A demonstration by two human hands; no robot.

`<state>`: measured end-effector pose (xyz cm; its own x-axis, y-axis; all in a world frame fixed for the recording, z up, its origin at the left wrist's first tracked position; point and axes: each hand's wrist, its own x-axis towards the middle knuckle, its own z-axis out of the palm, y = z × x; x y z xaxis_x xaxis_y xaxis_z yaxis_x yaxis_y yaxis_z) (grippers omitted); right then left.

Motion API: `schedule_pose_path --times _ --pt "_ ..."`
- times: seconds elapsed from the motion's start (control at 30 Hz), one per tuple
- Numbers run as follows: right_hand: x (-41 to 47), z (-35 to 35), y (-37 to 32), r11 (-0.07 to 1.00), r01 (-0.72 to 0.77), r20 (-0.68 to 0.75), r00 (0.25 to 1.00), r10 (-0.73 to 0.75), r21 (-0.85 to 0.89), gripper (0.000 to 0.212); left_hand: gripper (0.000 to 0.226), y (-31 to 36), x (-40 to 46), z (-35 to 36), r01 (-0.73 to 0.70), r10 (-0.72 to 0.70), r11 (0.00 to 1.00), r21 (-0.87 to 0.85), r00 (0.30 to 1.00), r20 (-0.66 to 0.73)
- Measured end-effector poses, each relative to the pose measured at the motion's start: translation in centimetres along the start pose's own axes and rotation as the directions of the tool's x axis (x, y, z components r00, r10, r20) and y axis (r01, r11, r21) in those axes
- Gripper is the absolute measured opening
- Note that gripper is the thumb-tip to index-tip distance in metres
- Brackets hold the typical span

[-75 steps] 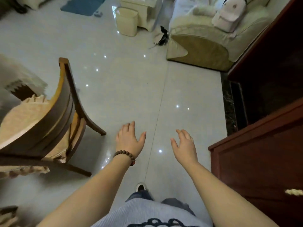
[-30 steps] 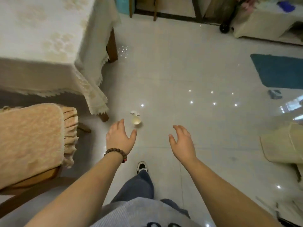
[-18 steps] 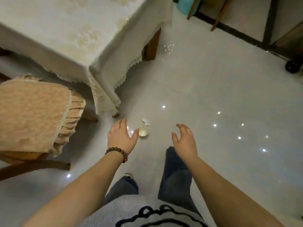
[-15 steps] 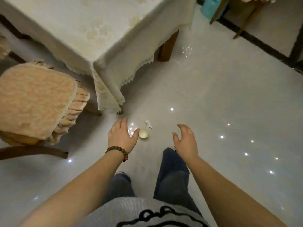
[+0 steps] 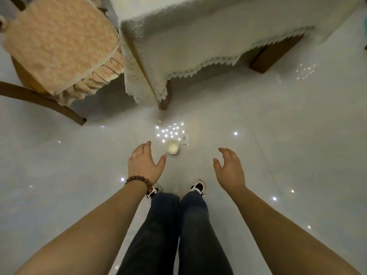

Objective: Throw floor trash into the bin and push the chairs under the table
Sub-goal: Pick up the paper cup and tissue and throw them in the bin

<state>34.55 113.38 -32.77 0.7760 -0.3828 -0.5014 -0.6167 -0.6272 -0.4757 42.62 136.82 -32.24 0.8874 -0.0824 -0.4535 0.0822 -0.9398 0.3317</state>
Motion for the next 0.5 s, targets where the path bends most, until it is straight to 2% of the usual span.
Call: schedule_pose_path --times 0.2,0.5 --pt "8.4 7.6 4.8 0.999 -0.005 0.035 0.999 0.007 -0.047 0.045 0.08 -3.3 6.4 9.8 0.033 -0.031 0.999 -0.041 0.999 0.038" --pt "24.2 26.1 14.8 0.987 0.113 0.061 0.992 -0.106 -0.114 0.048 0.116 -11.0 18.5 33.7 0.054 -0.046 0.996 -0.066 0.991 0.123"
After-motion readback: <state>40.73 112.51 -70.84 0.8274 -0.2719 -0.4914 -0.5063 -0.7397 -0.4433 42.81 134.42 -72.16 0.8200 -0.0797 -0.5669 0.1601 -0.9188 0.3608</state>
